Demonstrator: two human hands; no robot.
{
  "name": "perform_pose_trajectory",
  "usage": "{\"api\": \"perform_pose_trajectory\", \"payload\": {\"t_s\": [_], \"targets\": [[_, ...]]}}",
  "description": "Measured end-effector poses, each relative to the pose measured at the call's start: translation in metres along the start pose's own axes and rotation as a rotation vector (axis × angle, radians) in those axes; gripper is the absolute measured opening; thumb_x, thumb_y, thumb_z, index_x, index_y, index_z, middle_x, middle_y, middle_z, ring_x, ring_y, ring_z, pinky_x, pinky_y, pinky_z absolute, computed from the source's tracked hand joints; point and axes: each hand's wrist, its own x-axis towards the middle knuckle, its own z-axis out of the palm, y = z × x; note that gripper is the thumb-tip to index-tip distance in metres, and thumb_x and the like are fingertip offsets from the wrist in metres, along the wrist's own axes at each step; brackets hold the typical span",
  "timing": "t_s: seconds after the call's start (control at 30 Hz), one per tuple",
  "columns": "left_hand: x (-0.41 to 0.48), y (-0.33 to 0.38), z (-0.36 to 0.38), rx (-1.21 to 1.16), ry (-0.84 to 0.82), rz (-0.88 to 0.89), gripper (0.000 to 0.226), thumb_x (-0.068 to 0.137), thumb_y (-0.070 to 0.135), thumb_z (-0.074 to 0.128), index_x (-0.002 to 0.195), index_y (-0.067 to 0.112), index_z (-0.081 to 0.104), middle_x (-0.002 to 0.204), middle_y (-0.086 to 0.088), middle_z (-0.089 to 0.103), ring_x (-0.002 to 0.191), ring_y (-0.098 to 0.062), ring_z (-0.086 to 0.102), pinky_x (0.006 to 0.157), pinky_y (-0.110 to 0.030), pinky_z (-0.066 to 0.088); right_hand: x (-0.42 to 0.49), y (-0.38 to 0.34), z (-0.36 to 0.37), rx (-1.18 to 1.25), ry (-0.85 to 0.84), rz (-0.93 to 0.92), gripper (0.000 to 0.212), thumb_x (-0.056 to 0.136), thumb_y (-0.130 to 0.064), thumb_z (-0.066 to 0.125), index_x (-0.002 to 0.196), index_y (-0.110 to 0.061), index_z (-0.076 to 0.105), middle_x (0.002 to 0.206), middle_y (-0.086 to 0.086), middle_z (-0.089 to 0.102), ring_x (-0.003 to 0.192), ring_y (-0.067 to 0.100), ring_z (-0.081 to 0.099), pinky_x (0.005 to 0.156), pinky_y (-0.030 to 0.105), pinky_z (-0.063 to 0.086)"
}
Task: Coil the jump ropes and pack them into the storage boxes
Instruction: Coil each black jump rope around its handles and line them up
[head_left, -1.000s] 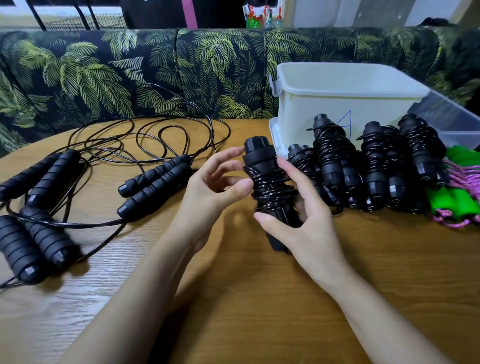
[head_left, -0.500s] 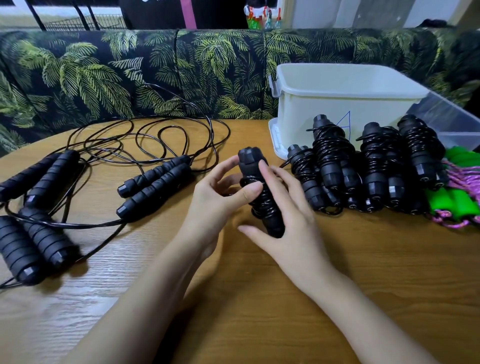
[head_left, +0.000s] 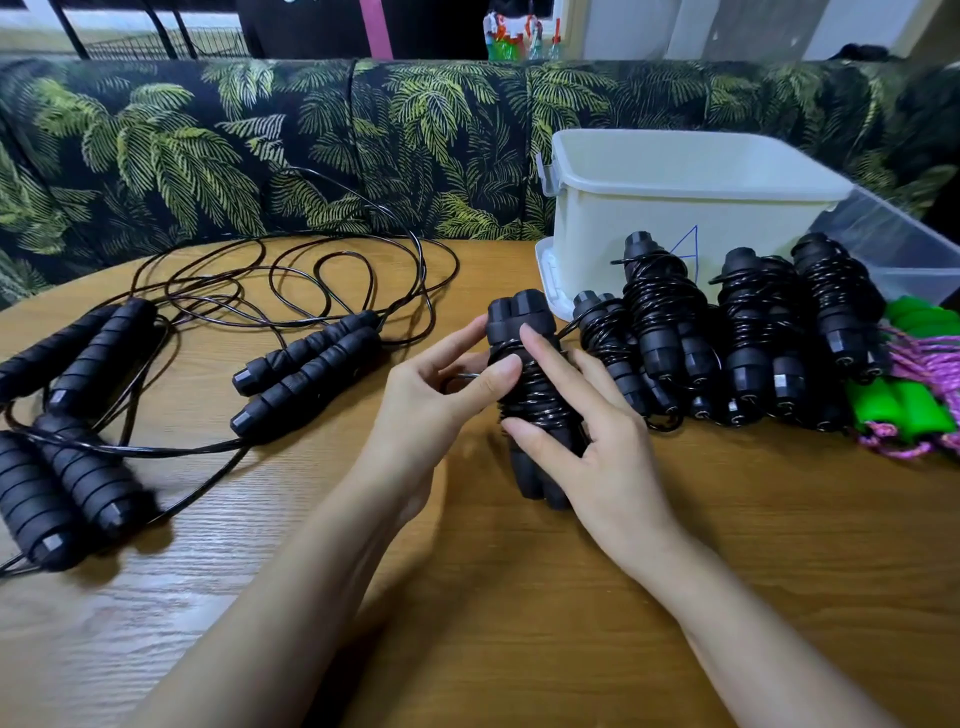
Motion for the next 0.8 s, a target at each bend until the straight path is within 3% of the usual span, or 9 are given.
{"api": "perform_pose_trajectory", "payload": {"t_s": [0.07,0.13,0.2,0.3,0.4,0.53,0.63,0.73,0.8], "targets": [[-0.002,-0.002,0.003,0.092,0.007,0.045,0.063,0.078,0.024,0.075,0.137,0.021,0.054,0.097,0.005,0.074,0.087,0.003,0.068,0.071,-0.012,0.051,0.002,0.0,0.0,0.014,0.012,0.02,0.068,0.086,-0.021,0.074,0.144,-0.041,0.045,0.134,-0.012,0.053,0.128,0.009,0.05,0.105,0.02,0.039],[-0.002,-0.006,0.003,0.27,0.024,0.174,0.069,0.08,0.034,0.078,0.143,0.022,0.05,0.115,0.003,0.07,0.105,0.0,0.065,0.085,-0.02,0.053,0.005,0.0,-0.002,0.019,0.026,0.034,0.068,0.086,-0.015,0.075,0.143,-0.036,0.046,0.133,-0.015,0.054,0.128,0.0,0.049,0.102,0.01,0.034],[0.0,-0.01,-0.001,0.503,0.077,0.445,0.069,0.083,0.037,0.074,0.144,0.018,0.048,0.131,0.002,0.061,0.12,-0.008,0.058,0.098,-0.03,0.05,0.007,0.002,-0.006,0.028,0.05,0.051,0.067,0.086,-0.013,0.074,0.141,-0.036,0.046,0.13,-0.023,0.053,0.124,-0.012,0.046,0.099,0.004,0.031],[0.004,-0.01,-0.011,0.816,0.13,0.886,0.063,0.085,0.034,0.075,0.139,0.011,0.052,0.14,-0.008,0.053,0.126,-0.023,0.053,0.099,-0.046,0.047,0.009,0.008,-0.014,0.066,0.074,0.109,0.065,0.087,-0.012,0.073,0.138,-0.04,0.045,0.131,-0.025,0.052,0.122,-0.017,0.045,0.1,0.006,0.033],[0.01,-0.012,-0.017,1.085,0.022,1.123,0.053,0.09,0.029,0.072,0.136,0.013,0.051,0.143,-0.006,0.051,0.125,-0.024,0.053,0.102,-0.043,0.042,0.01,0.011,-0.017,0.063,0.071,0.129,0.064,0.087,-0.013,0.074,0.138,-0.04,0.046,0.134,-0.02,0.054,0.126,-0.012,0.046,0.104,0.011,0.035],[0.016,-0.02,-0.023,1.195,-0.022,1.13,0.039,0.091,0.021,0.068,0.128,0.01,0.063,0.136,-0.005,0.059,0.113,-0.022,0.06,0.094,-0.037,0.045,0.01,0.007,-0.016,0.094,0.052,0.156,0.064,0.085,-0.014,0.075,0.141,-0.035,0.049,0.137,-0.015,0.056,0.129,-0.006,0.047,0.11,0.02,0.037],[0.013,-0.017,-0.021,1.023,0.017,1.04,0.025,0.093,0.025,0.065,0.106,0.007,0.074,0.11,-0.004,0.073,0.09,-0.016,0.069,0.081,-0.031,0.051,0.01,0.002,-0.016,0.148,0.023,0.177,0.065,0.086,-0.013,0.074,0.139,-0.04,0.049,0.137,-0.014,0.058,0.129,-0.001,0.05,0.112,0.03,0.039],[0.004,-0.007,-0.015,0.719,0.099,0.692,0.022,0.093,0.03,0.065,0.08,0.014,0.071,0.076,0.004,0.074,0.072,-0.007,0.068,0.069,-0.024,0.052,0.01,-0.004,-0.018,0.185,0.005,0.188,0.064,0.086,-0.013,0.074,0.137,-0.043,0.05,0.138,-0.017,0.057,0.13,-0.002,0.049,0.113,0.03,0.038],[0.005,-0.005,-0.013,0.545,0.141,0.424,0.037,0.091,0.035,0.068,0.07,0.005,0.067,0.069,-0.001,0.072,0.072,-0.012,0.069,0.071,-0.029,0.053,0.01,-0.007,-0.019,0.242,-0.011,0.194,0.064,0.085,-0.012,0.074,0.136,-0.043,0.051,0.137,-0.019,0.057,0.13,-0.002,0.049,0.112,0.027,0.039]]}}
